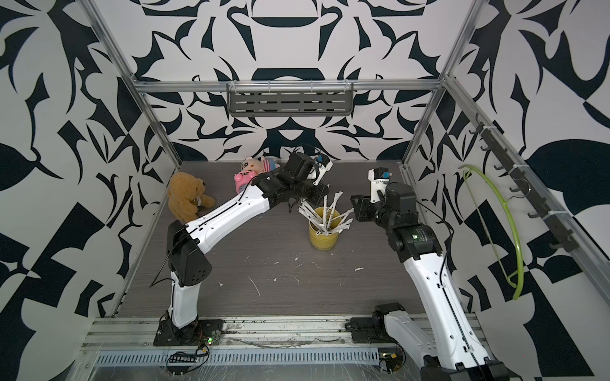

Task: Take the straws out of the storage container
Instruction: Pick up the straw from the container.

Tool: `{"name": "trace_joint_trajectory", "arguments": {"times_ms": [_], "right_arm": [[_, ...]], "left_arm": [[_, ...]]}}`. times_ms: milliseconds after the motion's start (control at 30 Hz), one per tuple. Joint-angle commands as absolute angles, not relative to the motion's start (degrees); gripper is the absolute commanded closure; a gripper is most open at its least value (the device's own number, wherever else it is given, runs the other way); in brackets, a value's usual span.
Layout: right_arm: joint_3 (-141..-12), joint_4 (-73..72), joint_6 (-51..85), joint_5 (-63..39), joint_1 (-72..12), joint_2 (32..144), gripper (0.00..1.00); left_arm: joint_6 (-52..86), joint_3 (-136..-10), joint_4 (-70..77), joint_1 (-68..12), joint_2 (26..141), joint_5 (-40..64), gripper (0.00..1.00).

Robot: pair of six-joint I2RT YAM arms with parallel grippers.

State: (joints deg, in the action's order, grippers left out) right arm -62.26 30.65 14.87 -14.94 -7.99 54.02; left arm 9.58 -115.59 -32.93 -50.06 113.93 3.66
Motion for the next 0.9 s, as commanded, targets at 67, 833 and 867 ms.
{"name": "trace_joint_trajectory", "arguments": {"times_ms": [67, 833, 867], "right_arm": [[-65.7, 30.0, 14.5, -14.6, -8.3, 52.6, 0.67], [-71.9, 33.5, 17.4, -17.3, -9.4, 51.4, 0.69], [-72.1, 33.5, 17.7, -17.6, -9.8, 51.6, 0.69]], "left_arm": [[6.7, -118.3, -34.7, -50.4, 109.3, 2.3, 0.99], [-0.3, -123.1, -52.3, -52.6, 87.0, -16.5, 1.00], [1.0, -122.9, -56.4, -52.6, 85.6, -18.8, 1.00]]}}
